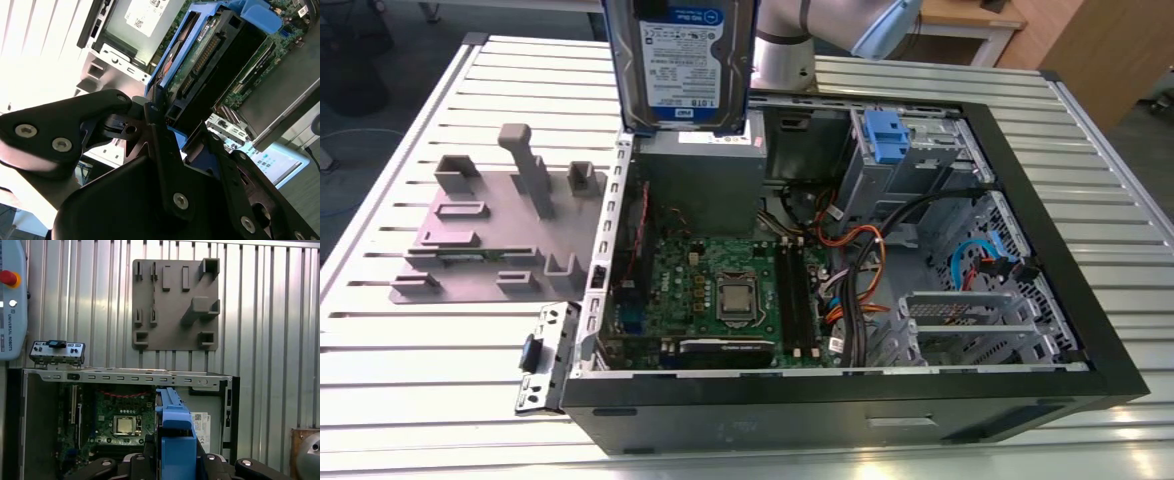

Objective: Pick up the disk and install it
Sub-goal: 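Pick up the disk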

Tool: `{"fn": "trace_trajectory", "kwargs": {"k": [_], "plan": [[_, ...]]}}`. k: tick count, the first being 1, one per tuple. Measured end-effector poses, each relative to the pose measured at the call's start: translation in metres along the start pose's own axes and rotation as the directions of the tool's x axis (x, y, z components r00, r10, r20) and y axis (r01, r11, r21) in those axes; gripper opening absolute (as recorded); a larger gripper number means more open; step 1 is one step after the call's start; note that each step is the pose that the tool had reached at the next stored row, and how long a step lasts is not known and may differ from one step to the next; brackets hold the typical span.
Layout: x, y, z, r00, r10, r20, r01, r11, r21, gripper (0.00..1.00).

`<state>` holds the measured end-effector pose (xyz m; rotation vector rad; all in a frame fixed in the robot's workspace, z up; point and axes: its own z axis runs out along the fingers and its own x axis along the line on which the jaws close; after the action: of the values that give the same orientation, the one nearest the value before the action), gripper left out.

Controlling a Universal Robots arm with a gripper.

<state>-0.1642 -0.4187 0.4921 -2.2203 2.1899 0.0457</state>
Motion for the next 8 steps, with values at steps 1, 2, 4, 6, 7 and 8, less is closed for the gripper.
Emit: {"fn": "trace_trajectory", "kwargs": {"k": [1,2,4,6,7,8], "plan": [[0.0003,0.0000,0.0000,1.0000,0.000,0.0000,0.000,1.0000,0.0000,0.36],[0.0005,0.0000,0.0000,1.0000,0.000,0.0000,0.000,1.0000,0.0000,0.36],[0.0009,0.0000,0.0000,1.0000,0.000,0.0000,0.000,1.0000,0.0000,0.36],[0.0014,0.0000,0.0000,1.0000,0.000,0.0000,0.000,1.0000,0.0000,0.36],[0.0016,0.0000,-0.0001,1.0000,0.000,-0.0001,0.000,1.0000,0.0000,0.36],[0.0018,0.0000,-0.0001,1.0000,0.000,-0.0001,0.000,1.0000,0.0000,0.36]]}}
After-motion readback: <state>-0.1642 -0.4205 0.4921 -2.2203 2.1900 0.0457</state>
